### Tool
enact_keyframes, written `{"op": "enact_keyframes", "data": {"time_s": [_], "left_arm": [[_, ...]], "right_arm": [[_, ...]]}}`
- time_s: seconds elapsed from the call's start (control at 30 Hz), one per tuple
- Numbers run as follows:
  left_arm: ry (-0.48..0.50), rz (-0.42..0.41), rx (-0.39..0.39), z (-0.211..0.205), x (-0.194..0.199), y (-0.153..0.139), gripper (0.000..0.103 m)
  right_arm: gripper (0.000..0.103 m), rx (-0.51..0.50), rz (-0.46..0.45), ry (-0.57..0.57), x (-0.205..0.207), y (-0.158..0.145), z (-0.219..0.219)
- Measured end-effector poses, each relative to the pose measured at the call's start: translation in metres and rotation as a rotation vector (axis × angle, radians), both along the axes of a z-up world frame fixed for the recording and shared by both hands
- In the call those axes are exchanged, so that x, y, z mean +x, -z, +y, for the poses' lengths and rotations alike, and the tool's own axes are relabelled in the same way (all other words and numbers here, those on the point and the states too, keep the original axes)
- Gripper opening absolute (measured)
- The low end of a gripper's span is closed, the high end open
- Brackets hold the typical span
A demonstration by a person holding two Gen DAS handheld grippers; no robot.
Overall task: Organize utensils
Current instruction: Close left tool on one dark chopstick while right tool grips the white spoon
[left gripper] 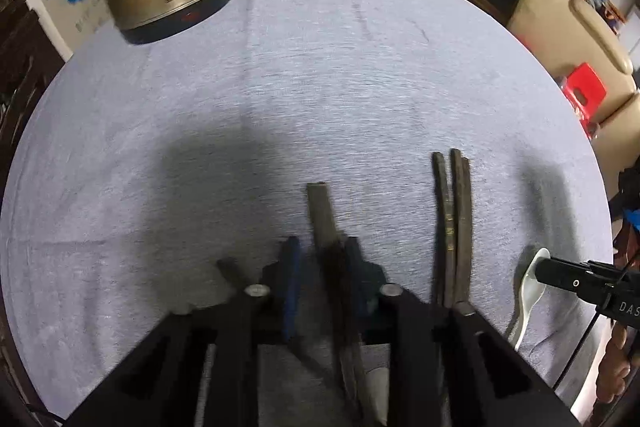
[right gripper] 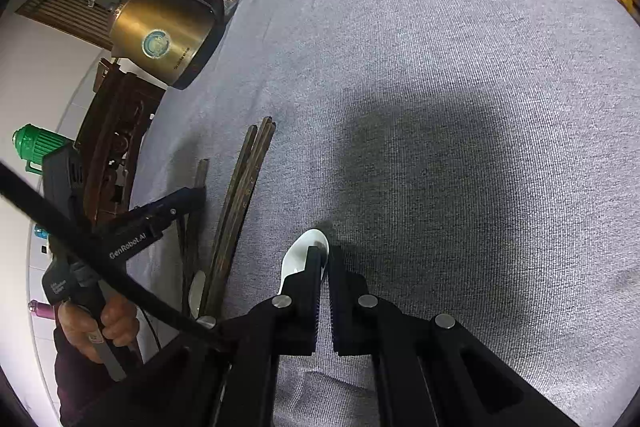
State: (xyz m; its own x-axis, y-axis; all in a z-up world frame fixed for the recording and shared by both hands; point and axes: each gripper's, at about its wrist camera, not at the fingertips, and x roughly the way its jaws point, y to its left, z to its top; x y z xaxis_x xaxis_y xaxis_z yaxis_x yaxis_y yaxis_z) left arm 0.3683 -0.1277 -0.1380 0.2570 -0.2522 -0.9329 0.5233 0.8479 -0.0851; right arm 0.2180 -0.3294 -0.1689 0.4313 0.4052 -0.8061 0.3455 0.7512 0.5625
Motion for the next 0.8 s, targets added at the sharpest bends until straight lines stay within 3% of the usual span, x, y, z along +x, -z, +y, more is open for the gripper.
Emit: {"op": "enact_keyframes", "data": {"time_s": [0.13, 0.33, 0.47, 0.67, 0.8], "left_arm": [[-0.028, 0.020, -0.047, 0.014, 0.006, -0.006, 0.012], [-0.081, -0.015, -0.118, 0.059, -0.004, -0.034, 0.012], [-0.180, 0.044, -0.162, 0.092, -0.006, -0.035, 0.012], [-0.311, 0.025, -0.155, 0.135, -0.011, -0.043, 0.012], [-0.334, 0.036, -0.113, 0.144, -0.008, -0.036, 0.012]], "right_arm": [[0.004, -0.002, 0.001, -0.003, 0.002, 0.000, 0.001], [0.004, -0.013, 0.003, -0.010, 0.004, -0.001, 0.004], [0.004, -0.022, 0.003, -0.008, 0.006, -0.002, 0.006], [0.004, -0.046, 0.007, -0.007, 0.010, -0.003, 0.011], [0.004, -0.049, 0.008, -0.004, 0.014, -0.003, 0.013]]}}
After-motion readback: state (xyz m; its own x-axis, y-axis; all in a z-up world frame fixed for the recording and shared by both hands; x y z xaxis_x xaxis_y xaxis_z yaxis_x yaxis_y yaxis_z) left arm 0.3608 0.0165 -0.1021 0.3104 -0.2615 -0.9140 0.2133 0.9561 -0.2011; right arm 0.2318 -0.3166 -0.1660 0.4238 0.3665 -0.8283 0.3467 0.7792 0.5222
